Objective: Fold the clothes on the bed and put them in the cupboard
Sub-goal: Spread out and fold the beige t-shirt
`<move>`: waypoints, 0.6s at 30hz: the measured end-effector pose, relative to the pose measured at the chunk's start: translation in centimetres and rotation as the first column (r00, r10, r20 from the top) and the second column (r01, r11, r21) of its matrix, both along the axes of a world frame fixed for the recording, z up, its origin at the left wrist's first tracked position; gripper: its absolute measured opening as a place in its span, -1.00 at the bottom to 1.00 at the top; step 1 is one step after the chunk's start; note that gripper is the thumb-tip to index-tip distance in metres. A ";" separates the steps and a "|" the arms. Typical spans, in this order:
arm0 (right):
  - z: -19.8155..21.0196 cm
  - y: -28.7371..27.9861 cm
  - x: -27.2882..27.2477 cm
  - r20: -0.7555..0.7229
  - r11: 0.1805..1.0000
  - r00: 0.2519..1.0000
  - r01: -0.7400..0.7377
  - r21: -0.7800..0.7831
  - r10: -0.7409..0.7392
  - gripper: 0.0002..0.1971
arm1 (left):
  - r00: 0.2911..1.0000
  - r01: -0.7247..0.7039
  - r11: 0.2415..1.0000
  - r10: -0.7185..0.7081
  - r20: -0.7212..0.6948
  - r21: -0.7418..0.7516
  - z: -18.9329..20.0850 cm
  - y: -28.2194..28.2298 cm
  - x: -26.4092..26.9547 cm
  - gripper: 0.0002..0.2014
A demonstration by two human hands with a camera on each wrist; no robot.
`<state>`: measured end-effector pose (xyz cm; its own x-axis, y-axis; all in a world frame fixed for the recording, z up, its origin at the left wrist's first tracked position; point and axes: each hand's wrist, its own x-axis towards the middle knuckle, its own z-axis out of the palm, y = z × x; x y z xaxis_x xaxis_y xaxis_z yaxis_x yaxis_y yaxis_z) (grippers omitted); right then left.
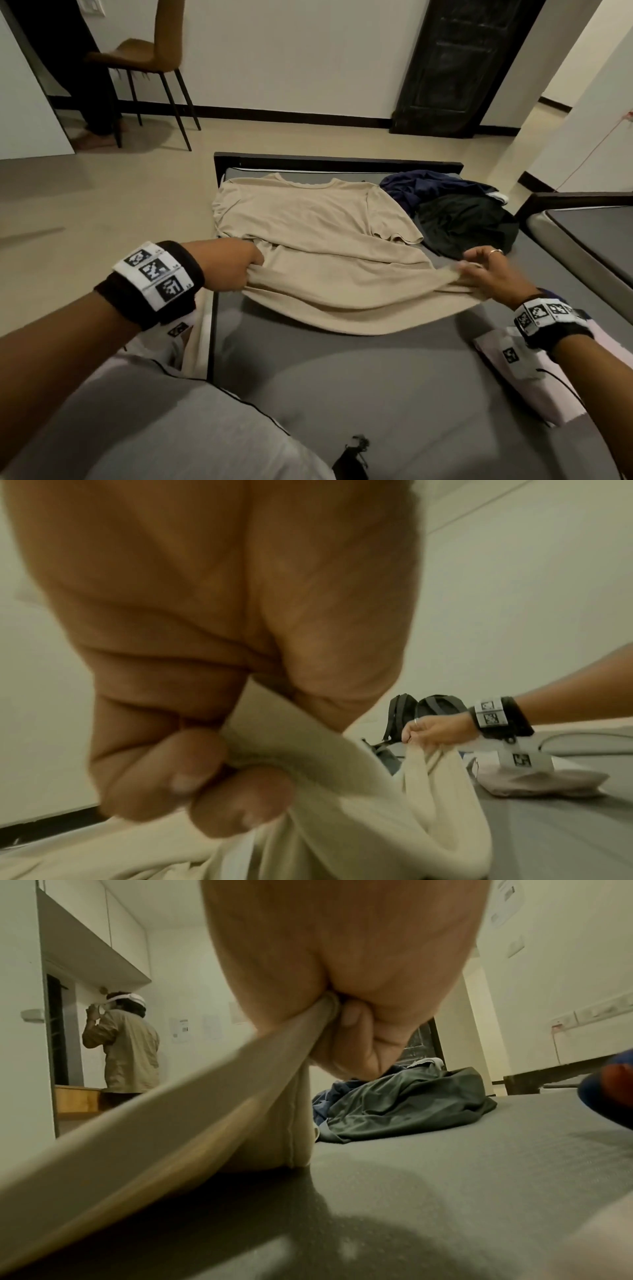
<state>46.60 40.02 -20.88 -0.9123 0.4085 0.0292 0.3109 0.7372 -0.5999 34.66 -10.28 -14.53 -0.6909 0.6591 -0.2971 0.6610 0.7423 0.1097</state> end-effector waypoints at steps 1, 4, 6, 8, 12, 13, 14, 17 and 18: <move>0.0 -0.1 0.2 0.061 0.999 0.997 -0.043 0.015 0.041 -0.64 | 1.000 -0.008 1.000 0.008 0.000 -0.017 0.7 0.0 0.1 -0.82; 1.0 -1.4 1.2 0.197 0.979 0.964 -0.194 0.068 0.178 -0.59 | 0.997 -0.069 0.994 0.066 -0.030 -0.088 2.7 -1.1 1.0 -0.88; 1.8 -1.9 2.2 0.220 0.964 0.949 -0.251 0.090 0.227 -0.65 | 0.991 -0.130 0.985 0.125 -0.050 -0.117 4.0 -2.4 2.2 -0.86; 2.5 -2.0 3.1 0.144 0.949 0.970 -0.224 0.221 0.195 -0.76 | 0.984 -0.168 0.973 0.155 -0.092 -0.159 5.1 -4.0 4.0 -0.87; 3.5 -2.6 5.2 -0.225 0.957 0.971 0.142 0.251 -0.085 -0.77 | 0.964 -0.249 0.936 0.213 -0.162 -0.248 5.2 -6.2 8.9 -0.87; 3.6 -3.1 5.7 -0.267 0.966 0.955 0.183 0.182 -0.131 -0.77 | 0.965 -0.241 0.930 0.200 -0.169 -0.279 4.9 -6.4 10.0 -0.89; 3.6 -3.6 6.2 -0.276 0.973 0.948 0.197 0.119 -0.158 -0.78 | 0.967 -0.233 0.926 0.189 -0.171 -0.297 4.5 -6.4 11.1 -0.92; 3.1 -4.3 6.8 -0.184 0.987 0.974 0.144 0.066 -0.130 -0.82 | 0.976 -0.178 0.923 0.122 -0.180 -0.341 3.6 -5.3 13.4 -0.91; 2.8 -4.2 6.9 -0.107 0.992 0.991 0.085 0.091 -0.075 -0.82 | 0.976 -0.146 0.926 0.077 -0.203 -0.347 3.3 -5.0 13.7 -0.84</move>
<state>53.49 35.80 -18.06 -0.8670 0.4705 0.1640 0.3109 0.7681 -0.5598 48.32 -15.24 -11.23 -0.8183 0.4478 -0.3604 0.5548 0.7791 -0.2919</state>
